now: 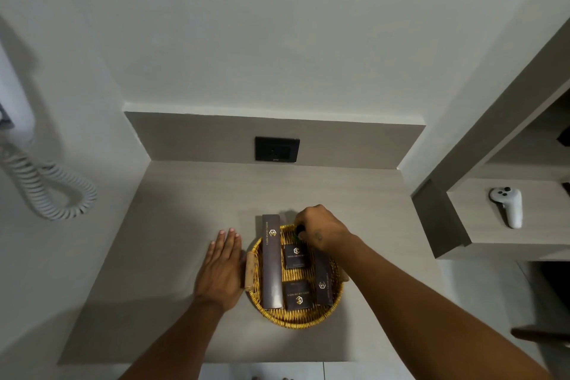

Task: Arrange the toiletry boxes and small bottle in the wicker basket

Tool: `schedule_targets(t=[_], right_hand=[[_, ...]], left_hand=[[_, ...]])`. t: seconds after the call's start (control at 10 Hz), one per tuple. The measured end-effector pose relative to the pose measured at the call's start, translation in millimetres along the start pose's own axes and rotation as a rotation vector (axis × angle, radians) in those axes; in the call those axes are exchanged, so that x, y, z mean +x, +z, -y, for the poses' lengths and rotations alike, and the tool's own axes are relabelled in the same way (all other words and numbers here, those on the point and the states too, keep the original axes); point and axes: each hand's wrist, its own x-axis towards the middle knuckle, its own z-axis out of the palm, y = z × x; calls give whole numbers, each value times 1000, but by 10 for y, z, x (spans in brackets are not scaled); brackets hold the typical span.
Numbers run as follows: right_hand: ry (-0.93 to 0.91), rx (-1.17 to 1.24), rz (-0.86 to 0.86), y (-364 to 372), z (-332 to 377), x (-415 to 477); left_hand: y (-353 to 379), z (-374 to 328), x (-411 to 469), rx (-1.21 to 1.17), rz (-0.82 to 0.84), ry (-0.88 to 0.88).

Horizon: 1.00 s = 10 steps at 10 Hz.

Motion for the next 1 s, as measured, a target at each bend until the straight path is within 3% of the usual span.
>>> schedule_targets(t=[1.0], right_hand=[[62,51,-40,-66,163,-7]], left_hand=[[82,22,27,48,13,15]])
